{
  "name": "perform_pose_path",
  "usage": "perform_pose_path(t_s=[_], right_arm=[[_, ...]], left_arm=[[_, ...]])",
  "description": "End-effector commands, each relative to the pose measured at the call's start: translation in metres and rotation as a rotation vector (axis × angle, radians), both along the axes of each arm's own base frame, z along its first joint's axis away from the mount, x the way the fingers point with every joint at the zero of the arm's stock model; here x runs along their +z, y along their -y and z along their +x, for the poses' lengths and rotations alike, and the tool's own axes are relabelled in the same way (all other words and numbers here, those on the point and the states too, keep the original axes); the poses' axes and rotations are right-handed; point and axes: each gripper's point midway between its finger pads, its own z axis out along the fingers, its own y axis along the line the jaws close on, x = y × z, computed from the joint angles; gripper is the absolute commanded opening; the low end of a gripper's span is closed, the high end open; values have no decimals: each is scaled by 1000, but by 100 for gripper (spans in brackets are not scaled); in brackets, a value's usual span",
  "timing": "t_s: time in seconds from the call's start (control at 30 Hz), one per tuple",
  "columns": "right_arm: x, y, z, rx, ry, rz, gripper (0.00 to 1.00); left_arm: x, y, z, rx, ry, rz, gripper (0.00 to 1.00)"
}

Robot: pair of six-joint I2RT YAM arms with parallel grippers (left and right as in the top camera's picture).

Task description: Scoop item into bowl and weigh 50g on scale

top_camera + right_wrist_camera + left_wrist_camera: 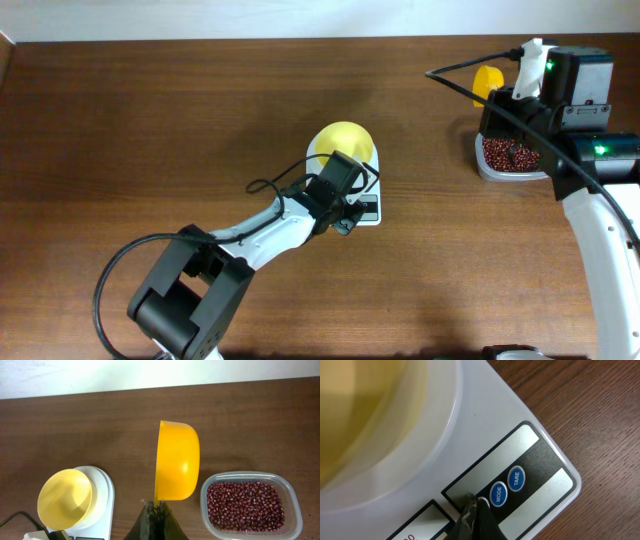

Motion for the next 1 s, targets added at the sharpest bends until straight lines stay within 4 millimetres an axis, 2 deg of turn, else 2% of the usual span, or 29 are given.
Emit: perform_pose_path(t_s=[0.0, 0.2, 0.3, 0.4, 0.43, 0.53, 0.57, 0.63, 0.67, 0.73, 0.77, 0.87, 0.97], right_arm=[[7, 1, 3, -6, 17, 10, 4], [7, 1, 3, -6, 18, 10, 4], [8, 1, 3, -6, 19, 10, 4], [9, 1, 4, -6, 27, 10, 4], [10, 1, 5, -6, 33, 10, 4], [20, 1, 13, -5, 82, 11, 4], [24, 1, 16, -5, 107, 12, 4], [35, 1, 23, -5, 157, 13, 4], [39, 1, 26, -5, 177, 14, 4], [51, 1, 33, -5, 234, 15, 4], [60, 1, 37, -5, 276, 16, 4], [83, 0, 49, -27, 378, 56, 4], [93, 0, 62, -43, 435, 89, 4]], left_arm=[[-9, -1, -1, -16, -8, 25, 0], [-12, -2, -1, -15, -13, 31, 0], [5, -2, -2, -15, 2, 19, 0], [38, -1, -1, -15, 57, -23, 0], [58, 0, 1, -14, 97, -53, 0], [134, -1, 8, 0, 261, -170, 0], [166, -8, 12, 28, 344, -207, 0], [209, -36, 23, 131, 484, -209, 0], [217, -45, 26, 164, 514, -200, 0], [241, -81, 41, 304, 620, -152, 0], [249, -102, 51, 387, 669, -119, 0], [252, -131, 70, 506, 698, -127, 0], [245, -138, 84, 544, 698, -135, 0]])
